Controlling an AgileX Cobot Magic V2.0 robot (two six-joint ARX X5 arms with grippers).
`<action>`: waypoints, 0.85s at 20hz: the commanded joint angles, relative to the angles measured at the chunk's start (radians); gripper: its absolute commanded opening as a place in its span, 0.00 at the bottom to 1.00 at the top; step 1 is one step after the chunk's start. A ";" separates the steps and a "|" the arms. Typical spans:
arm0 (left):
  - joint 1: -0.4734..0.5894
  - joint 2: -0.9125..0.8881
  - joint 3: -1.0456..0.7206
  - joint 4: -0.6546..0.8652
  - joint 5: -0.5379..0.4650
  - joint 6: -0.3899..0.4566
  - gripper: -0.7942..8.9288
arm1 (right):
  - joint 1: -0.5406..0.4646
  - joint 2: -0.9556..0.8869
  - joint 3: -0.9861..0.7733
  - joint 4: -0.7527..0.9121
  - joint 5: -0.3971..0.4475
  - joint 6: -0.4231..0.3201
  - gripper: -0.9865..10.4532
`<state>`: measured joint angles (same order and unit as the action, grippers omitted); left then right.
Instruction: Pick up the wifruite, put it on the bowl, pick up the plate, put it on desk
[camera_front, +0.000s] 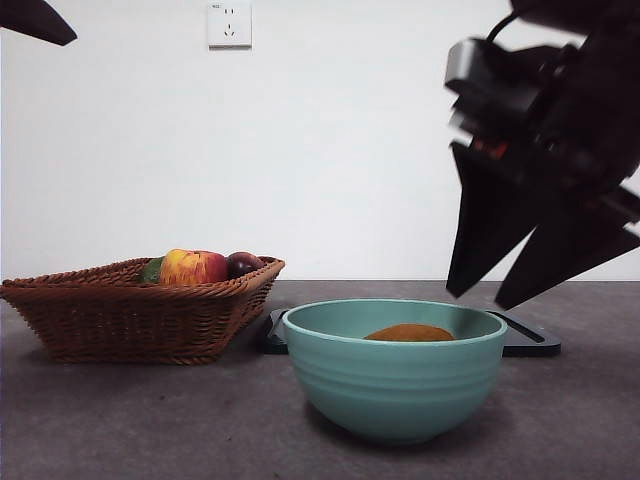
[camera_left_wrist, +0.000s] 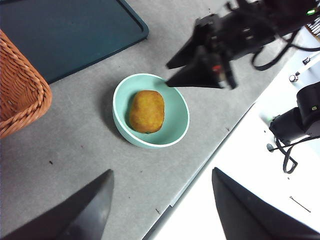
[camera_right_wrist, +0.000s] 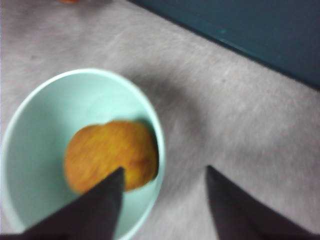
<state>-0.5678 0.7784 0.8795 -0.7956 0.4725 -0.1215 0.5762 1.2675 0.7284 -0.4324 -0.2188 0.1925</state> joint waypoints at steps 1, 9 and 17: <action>-0.006 0.005 0.006 0.010 0.003 0.005 0.40 | 0.012 0.043 0.008 0.045 0.011 0.018 0.26; -0.006 0.005 0.006 0.011 0.003 0.008 0.40 | 0.020 0.122 0.008 0.108 0.013 0.017 0.19; -0.006 0.005 0.006 0.011 0.003 0.009 0.40 | 0.020 0.124 0.008 0.128 0.010 0.016 0.10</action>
<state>-0.5678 0.7784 0.8795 -0.7944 0.4725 -0.1211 0.5884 1.3762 0.7284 -0.3164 -0.2092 0.1997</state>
